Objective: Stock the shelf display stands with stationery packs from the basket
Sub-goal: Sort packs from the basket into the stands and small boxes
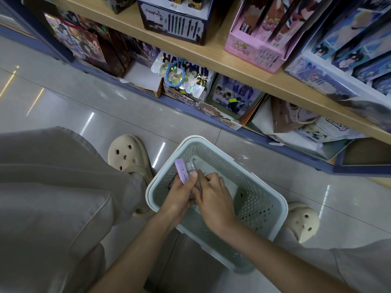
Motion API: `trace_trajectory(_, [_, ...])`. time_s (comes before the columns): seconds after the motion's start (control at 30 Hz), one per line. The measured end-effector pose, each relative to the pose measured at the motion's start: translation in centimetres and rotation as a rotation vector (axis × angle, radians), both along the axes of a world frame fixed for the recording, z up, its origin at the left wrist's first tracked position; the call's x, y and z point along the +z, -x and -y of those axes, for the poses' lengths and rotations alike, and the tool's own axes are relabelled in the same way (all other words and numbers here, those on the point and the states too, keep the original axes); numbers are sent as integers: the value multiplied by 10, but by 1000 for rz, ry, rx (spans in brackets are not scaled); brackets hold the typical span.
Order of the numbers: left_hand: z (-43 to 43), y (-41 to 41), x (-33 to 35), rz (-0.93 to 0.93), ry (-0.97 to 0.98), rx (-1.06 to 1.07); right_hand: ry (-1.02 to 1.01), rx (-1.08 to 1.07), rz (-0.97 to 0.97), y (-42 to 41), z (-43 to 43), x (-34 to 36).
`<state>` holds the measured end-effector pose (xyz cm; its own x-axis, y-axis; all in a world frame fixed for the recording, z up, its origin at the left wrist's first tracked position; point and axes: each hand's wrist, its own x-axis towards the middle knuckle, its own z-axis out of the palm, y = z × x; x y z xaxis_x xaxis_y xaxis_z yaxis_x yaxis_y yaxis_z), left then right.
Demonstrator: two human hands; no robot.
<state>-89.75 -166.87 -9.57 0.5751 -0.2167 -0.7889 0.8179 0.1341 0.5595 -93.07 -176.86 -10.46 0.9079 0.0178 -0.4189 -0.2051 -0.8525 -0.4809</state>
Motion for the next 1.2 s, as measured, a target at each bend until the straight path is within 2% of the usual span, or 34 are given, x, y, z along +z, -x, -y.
trace_trajectory(0.13, [-2, 3, 1, 66, -58, -25, -96, 65, -53, 2, 3, 7])
trace_trajectory(0.23, [-5, 3, 1, 118, -56, -47, -69, 193, 49, 3, 11, 11])
trace_trajectory(0.33, [-9, 1, 2, 181, -96, -83, -219, 206, 76, 5, 25, 11])
trace_trajectory(0.4, [-11, -1, 3, 200, -123, -121, -306, 32, 21, 8, 37, 1])
trace_trajectory(0.47, [-14, -5, 7, 210, -140, -149, -238, -122, -46, 13, 51, -22])
trace_trajectory(0.57, [-15, -12, 14, 248, -141, -166, -124, -52, -342, 29, 63, -71])
trace_trajectory(0.67, [-17, -19, 20, 286, -149, -160, -127, -23, -549, 51, 57, -104])
trace_trajectory(0.93, [-28, -35, 30, 392, -192, -156, -194, -22, -564, 65, 31, -127])
trace_trajectory(1.03, [-31, -39, 37, 402, -200, -110, -302, -142, -654, 57, 22, -110])
trace_trajectory(1.2, [-37, -46, 36, 407, -254, 23, -442, -703, -443, 29, 15, -102])
